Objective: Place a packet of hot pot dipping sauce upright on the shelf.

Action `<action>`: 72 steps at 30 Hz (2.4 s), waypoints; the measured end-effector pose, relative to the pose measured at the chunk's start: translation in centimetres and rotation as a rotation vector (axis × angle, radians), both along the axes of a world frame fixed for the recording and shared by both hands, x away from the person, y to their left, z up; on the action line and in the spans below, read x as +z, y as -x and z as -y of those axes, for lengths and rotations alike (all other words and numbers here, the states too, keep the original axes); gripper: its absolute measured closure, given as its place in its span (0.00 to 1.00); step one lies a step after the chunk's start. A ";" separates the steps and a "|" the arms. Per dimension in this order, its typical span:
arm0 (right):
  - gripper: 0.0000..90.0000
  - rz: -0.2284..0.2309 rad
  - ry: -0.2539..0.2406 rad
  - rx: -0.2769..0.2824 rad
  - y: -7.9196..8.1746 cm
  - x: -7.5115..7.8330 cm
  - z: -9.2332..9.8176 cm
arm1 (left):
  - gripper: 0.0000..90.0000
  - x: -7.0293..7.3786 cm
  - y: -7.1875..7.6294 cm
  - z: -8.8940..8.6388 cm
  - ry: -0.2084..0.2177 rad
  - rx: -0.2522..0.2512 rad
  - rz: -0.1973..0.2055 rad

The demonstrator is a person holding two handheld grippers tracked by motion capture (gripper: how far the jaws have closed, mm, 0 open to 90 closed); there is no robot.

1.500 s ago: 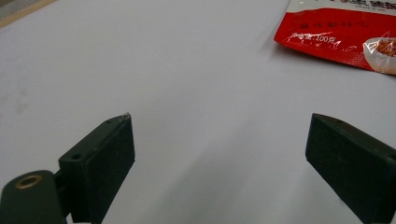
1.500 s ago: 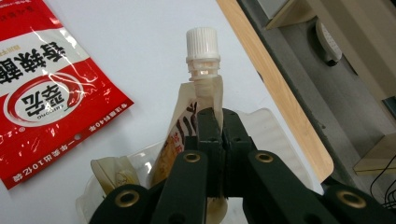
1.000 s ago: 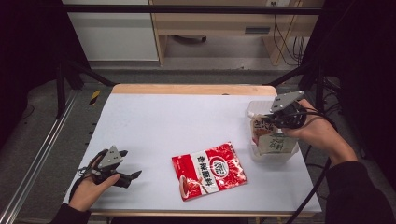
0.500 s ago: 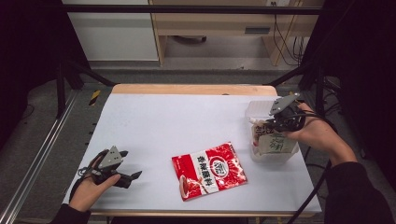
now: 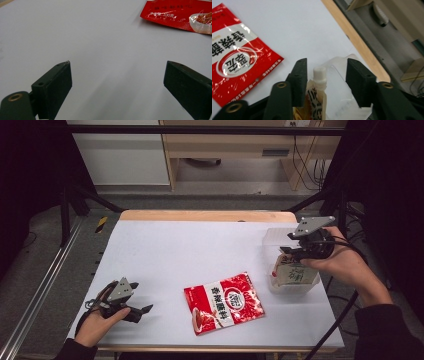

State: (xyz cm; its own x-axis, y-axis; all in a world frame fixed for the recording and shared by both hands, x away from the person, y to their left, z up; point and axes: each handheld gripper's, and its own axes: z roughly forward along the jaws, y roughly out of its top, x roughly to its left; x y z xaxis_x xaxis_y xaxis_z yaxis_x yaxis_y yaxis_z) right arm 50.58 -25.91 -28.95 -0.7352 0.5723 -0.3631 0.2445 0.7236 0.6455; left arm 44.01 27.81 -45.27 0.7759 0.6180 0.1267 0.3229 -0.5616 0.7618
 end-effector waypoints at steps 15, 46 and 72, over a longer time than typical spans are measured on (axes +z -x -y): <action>0.30 0.082 -0.016 0.053 6.6 0.0 -7.3 | 0.09 0.0 0.1 0.5 -0.017 -0.005 0.015; 0.19 0.007 -0.218 -0.135 8.4 -8.8 -10.2 | 0.08 0.0 0.3 0.8 -0.031 0.000 0.015; 0.12 -0.135 -0.300 -0.262 9.8 -14.2 -8.0 | 0.09 -0.1 0.2 1.1 -0.051 0.017 0.008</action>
